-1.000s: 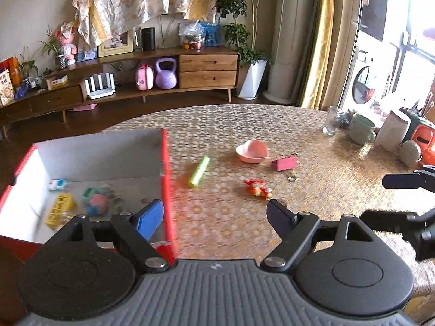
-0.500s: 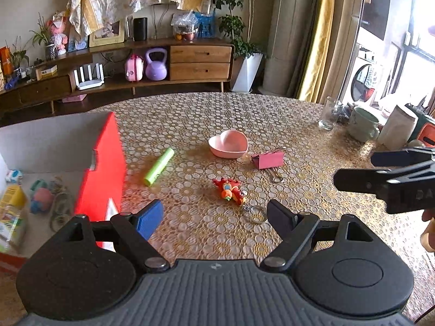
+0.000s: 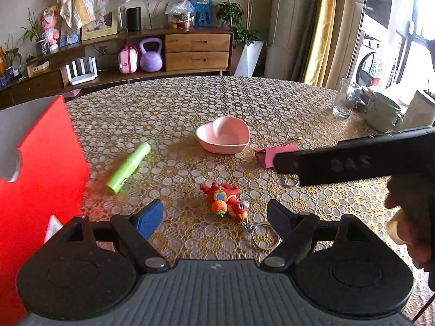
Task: Organize rigid objects
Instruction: 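Withdraw both tools from the box back over the table, then grasp the red dragon keychain with left tool while right tool grasps the pink binder clip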
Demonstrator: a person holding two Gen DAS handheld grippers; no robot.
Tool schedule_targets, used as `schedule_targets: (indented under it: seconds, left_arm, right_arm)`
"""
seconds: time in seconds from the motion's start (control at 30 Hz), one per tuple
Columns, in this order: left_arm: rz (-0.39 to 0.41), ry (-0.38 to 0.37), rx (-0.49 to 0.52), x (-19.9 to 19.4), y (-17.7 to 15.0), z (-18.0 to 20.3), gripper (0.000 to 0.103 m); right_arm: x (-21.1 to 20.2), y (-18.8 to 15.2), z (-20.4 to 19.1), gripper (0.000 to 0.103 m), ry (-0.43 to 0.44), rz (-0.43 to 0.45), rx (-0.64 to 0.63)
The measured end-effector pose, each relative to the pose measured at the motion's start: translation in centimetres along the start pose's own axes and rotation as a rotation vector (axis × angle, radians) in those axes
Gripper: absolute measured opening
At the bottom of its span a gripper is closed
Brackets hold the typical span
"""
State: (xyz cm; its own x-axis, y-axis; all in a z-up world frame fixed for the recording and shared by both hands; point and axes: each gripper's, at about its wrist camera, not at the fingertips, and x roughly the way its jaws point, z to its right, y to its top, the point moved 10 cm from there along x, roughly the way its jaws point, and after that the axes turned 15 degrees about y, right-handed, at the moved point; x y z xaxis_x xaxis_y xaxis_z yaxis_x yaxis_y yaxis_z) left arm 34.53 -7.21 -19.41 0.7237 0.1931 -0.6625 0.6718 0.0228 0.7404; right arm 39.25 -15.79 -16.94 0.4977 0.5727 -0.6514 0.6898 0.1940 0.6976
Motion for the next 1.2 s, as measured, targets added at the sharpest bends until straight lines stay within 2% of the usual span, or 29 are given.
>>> schedule_targets:
  seconds: [0.23,0.4,0.47,0.6,0.67,0.77,0.93,1.2]
  left_arm:
    - [-0.004,-0.004,0.004,2.0,-0.4,0.7,0.083]
    - [-0.003,0.011,0.032,3.0,-0.7,1.4,0.082]
    - [-0.005,0.014,0.035,3.1,-0.8,1.6,0.072]
    - [0.017,0.016,0.059,3.0,-0.6,2.1,0.061]
    - [0.023,0.015,0.066,2.9,-0.6,2.3,0.049]
    - [0.029,0.008,0.076,2.7,-0.5,2.7,0.041]
    - [0.020,0.008,0.081,2.8,-0.5,2.7,0.040]
    - [0.002,0.033,0.092,1.7,-0.5,1.8,0.040]
  right_arm:
    - [2.4,-0.3,0.7,0.090,0.010,-0.029,0.025]
    - [3.0,-0.2,0.9,0.078,0.006,-0.033,0.021]
    - [3.2,-0.3,1.0,0.074,0.009,-0.038,0.024]
    - [3.6,-0.4,1.1,0.071,-0.010,-0.042,0.008]
    - [3.7,-0.4,1.0,0.063,-0.023,-0.042,-0.002]
    - [3.7,-0.4,1.0,0.049,-0.054,-0.041,-0.016]
    - [3.6,-0.3,1.0,0.049,-0.068,-0.038,-0.013]
    - [1.1,-0.3,0.3,0.049,-0.030,-0.017,0.020]
